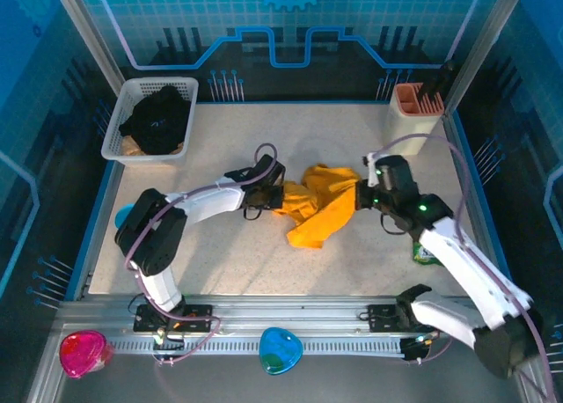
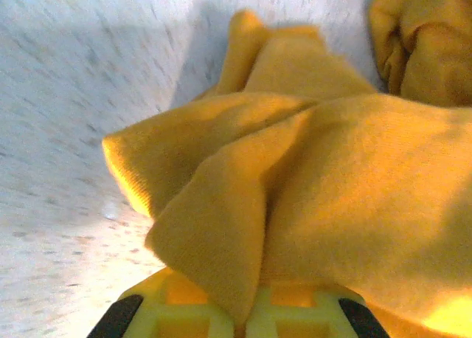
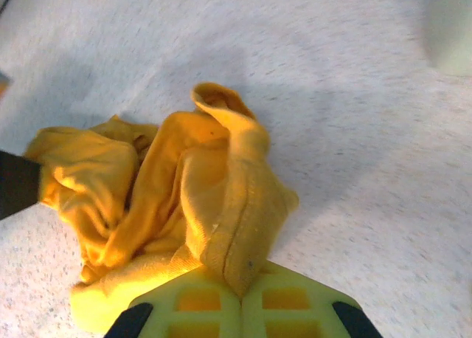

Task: Fold and stack the t-shirts

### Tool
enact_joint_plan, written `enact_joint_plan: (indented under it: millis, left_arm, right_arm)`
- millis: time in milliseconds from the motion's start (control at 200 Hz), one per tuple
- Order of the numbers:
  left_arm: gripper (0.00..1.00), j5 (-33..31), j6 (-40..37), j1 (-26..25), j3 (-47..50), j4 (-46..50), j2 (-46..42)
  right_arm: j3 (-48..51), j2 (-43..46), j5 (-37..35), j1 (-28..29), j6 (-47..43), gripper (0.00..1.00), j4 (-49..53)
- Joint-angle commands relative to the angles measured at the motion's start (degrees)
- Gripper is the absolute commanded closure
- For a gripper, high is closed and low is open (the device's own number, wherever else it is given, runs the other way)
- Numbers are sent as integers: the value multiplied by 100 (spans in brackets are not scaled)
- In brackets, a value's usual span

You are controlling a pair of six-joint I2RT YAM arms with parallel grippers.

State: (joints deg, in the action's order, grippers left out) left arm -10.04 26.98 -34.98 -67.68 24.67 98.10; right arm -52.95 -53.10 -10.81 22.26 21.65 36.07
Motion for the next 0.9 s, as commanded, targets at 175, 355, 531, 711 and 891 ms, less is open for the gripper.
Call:
enact_joint_plan:
  millis: [175,355,531,711,891]
  left_arm:
    - [100,-818,-584,23,-692,1635,-1231]
    - [100,-827,197,-204,409,1711,-1512]
    - [48,-1303,922,-255,641,2725,-1377]
    - [1,-1672,802,-255,109,3224,-1464]
    - [0,-1676,624,-205,-399,3331,-1253]
  right_arm:
    - [1402,1056,-108,-356,1789,100,1471]
    - [2204,1027,132,-338,2476,100,1508]
    - [2121,787,367,-329,2341,74,1494]
    - [1069,114,139,-378,1366,35,1522]
    - [-269,-1523,440,-409,125,33,884]
